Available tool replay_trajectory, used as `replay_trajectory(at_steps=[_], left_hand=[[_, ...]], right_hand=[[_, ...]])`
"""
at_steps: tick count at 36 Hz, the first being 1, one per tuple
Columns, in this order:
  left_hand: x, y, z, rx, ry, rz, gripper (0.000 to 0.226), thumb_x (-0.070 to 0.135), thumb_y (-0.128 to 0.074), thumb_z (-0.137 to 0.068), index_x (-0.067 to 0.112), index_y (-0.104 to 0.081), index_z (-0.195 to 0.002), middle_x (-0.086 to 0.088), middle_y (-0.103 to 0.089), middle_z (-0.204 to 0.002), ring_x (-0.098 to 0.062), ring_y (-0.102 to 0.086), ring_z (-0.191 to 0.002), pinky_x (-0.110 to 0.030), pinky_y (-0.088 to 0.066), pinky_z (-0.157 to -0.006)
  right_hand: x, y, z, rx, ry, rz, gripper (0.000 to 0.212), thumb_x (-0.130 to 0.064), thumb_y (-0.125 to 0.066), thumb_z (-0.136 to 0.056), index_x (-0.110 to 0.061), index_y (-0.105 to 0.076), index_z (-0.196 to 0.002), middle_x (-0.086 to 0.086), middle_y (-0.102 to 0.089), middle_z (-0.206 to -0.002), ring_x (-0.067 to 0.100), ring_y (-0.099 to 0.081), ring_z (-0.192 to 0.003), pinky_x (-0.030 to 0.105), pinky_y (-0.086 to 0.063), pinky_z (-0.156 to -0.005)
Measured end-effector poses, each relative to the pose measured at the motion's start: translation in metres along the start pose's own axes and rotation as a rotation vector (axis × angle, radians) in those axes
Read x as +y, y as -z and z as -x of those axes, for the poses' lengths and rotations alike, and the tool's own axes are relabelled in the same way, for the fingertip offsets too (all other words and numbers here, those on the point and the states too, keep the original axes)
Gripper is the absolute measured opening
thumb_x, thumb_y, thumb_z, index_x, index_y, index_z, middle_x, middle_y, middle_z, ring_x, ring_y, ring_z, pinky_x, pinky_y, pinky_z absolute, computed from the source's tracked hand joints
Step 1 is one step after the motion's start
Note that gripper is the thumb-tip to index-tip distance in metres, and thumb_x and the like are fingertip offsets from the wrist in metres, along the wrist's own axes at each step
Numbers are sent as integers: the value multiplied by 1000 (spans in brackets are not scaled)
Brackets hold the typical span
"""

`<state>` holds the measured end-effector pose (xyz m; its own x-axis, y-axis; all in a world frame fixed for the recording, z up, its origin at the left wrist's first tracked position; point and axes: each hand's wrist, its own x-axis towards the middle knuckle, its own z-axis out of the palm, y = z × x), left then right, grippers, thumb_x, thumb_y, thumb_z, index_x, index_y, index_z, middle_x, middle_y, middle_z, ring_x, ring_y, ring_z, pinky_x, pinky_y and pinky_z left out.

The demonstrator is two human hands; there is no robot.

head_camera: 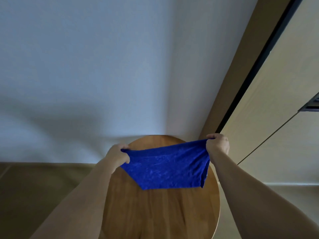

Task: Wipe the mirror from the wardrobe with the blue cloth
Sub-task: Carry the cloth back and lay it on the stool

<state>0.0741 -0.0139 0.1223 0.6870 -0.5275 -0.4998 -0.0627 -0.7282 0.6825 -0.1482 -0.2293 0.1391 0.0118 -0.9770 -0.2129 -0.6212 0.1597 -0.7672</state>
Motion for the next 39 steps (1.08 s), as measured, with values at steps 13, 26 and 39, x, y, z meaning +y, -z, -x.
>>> replay_trajectory(at_steps=[13,26,39], left_hand=[[21,-32,4,1,-105,-55,19,20,-41,-89,11,-53,-77,-9,-50,-69,-21,-45,-62,-34,-38,-58],[50,-66,22,-130,-160,214,41,46,-68,-79,22,-55,-110,2,-63,-103,-15,-61,-96,-32,-51,-85],[56,-40,24,-208,-146,189,28,2,-39,-73,1,-62,-89,-9,-52,-75,-20,-45,-71,-31,-34,-61]], right_hand=[[0,-12,24,-289,121,295,20,-25,-46,-89,-12,-59,-83,5,-57,-78,24,-54,-73,26,-36,-55],[-27,-47,81,-930,-210,-384,28,-17,-38,-96,-8,-65,-97,9,-72,-87,22,-67,-70,29,-49,-65],[-10,-52,53,-610,490,596,77,-5,-46,-87,-35,-14,-150,-7,-9,-158,29,-6,-144,49,-11,-114]])
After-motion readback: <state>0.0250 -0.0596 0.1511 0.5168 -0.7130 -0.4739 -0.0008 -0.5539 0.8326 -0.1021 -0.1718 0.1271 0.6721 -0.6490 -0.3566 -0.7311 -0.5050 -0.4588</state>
